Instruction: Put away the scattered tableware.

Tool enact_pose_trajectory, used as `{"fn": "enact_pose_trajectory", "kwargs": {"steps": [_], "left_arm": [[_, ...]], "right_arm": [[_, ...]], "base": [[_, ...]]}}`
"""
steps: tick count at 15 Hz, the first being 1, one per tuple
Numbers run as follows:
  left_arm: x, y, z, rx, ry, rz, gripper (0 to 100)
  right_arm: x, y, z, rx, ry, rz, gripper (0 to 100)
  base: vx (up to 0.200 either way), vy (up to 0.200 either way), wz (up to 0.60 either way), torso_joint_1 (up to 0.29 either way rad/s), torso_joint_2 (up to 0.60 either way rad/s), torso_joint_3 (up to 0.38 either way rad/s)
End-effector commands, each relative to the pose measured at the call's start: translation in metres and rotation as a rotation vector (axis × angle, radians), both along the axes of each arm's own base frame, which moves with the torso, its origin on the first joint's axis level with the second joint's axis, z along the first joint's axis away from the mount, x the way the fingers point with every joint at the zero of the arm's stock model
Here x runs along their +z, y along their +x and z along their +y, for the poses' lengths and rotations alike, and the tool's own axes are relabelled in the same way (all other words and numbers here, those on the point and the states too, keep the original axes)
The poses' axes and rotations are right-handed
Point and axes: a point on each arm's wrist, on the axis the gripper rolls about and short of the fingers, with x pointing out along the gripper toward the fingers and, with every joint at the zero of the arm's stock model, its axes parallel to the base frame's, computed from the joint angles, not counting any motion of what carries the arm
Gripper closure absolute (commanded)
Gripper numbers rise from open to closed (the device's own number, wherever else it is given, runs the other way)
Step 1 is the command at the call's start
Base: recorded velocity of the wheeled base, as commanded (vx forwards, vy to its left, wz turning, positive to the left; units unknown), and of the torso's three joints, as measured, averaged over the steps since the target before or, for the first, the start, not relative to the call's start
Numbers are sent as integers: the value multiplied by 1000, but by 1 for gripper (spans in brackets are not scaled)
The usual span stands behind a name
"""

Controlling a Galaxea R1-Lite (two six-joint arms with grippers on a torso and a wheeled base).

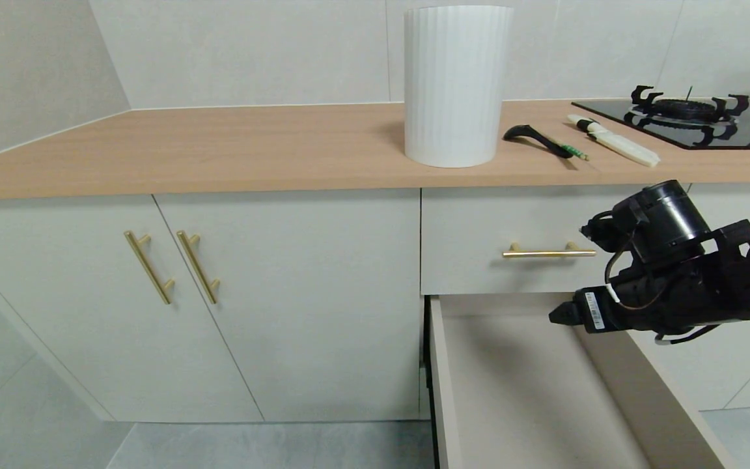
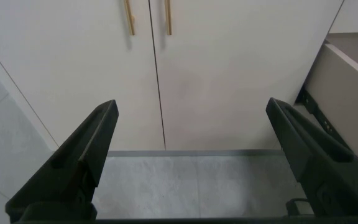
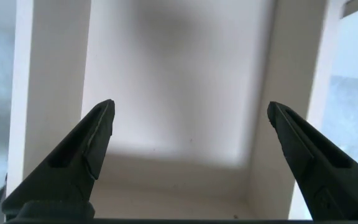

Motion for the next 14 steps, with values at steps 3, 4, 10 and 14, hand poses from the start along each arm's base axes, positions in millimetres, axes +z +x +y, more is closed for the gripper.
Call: {"fn": "enact_pose_trajectory", "kwargs": {"steps": [3, 4, 10, 14], "left_arm": [[0, 0, 0, 0, 0, -1, 0], [0, 0, 0, 0, 0, -1, 0], [0, 0, 0, 0, 0, 1, 0], [0, 0, 0, 0, 0, -1, 0]], "right_arm": [[-3, -2, -1, -9, -8, -4, 0], [-4, 0, -5, -22, -10, -1, 0], [-1, -1, -8, -29, -7, -13, 0], [0, -1, -8, -29, -6, -16, 0]], "base": [[0, 0, 0, 56, -232, -212], [0, 0, 0, 95, -163, -310], [0, 0, 0, 147, -490, -302], [0, 0, 0, 183, -467, -289]]}}
